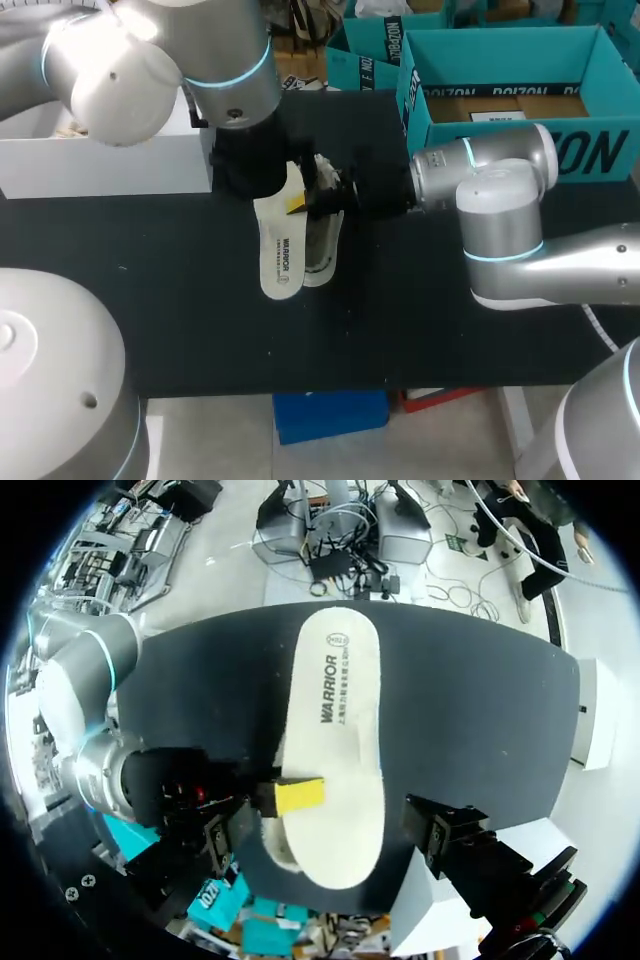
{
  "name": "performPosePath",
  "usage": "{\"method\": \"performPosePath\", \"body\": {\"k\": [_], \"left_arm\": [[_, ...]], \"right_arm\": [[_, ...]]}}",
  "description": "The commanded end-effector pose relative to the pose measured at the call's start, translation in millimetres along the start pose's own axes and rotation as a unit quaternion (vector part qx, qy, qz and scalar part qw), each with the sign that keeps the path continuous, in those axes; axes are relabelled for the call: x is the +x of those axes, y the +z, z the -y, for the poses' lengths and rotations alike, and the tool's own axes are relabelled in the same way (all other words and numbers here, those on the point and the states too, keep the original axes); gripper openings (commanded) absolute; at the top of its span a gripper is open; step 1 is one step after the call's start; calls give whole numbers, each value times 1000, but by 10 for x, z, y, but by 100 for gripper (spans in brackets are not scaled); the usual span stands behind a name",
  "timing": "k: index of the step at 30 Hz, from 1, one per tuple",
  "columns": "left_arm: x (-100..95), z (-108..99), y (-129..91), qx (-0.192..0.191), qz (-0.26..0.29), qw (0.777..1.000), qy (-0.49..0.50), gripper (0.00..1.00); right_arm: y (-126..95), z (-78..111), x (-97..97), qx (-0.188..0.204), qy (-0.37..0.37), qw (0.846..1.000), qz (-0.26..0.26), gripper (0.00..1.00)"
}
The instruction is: Take the shoe out of the shoebox, open the shoe tongue, remove and reinsert the insole, then place the shoe into the shoebox
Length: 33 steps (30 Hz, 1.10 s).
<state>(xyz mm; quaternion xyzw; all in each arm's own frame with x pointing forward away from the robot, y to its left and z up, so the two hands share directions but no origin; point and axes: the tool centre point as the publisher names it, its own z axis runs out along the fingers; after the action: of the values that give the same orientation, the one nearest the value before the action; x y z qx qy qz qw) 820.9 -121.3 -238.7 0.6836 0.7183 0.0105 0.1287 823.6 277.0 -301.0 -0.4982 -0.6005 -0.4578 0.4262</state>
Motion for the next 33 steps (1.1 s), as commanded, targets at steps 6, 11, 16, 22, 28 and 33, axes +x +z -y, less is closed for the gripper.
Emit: {"method": "performPosePath", "body": {"k": [6, 11, 16, 22, 28, 33], "left_arm": [[79, 475, -257, -41, -13, 999, 16, 100], [124, 711, -281, -39, -7, 999, 20, 100], [206, 905, -239, -31, -1, 999, 17, 100], [239, 1046, -233, -22, 18, 999, 16, 100], [346, 1020, -333, 4, 159, 987, -16, 100], [494, 954, -369, 8, 286, 956, -60, 100]], "right_arm": [[11, 2, -1, -1, 0, 1000, 1, 0], [11, 2, -1, -1, 0, 1000, 1, 0], [11, 2, -1, -1, 0, 1000, 1, 0], [11, 2, -1, -1, 0, 1000, 1, 0], [11, 2, -1, -1, 0, 1000, 1, 0], [11, 2, -1, -1, 0, 1000, 1, 0]]}}
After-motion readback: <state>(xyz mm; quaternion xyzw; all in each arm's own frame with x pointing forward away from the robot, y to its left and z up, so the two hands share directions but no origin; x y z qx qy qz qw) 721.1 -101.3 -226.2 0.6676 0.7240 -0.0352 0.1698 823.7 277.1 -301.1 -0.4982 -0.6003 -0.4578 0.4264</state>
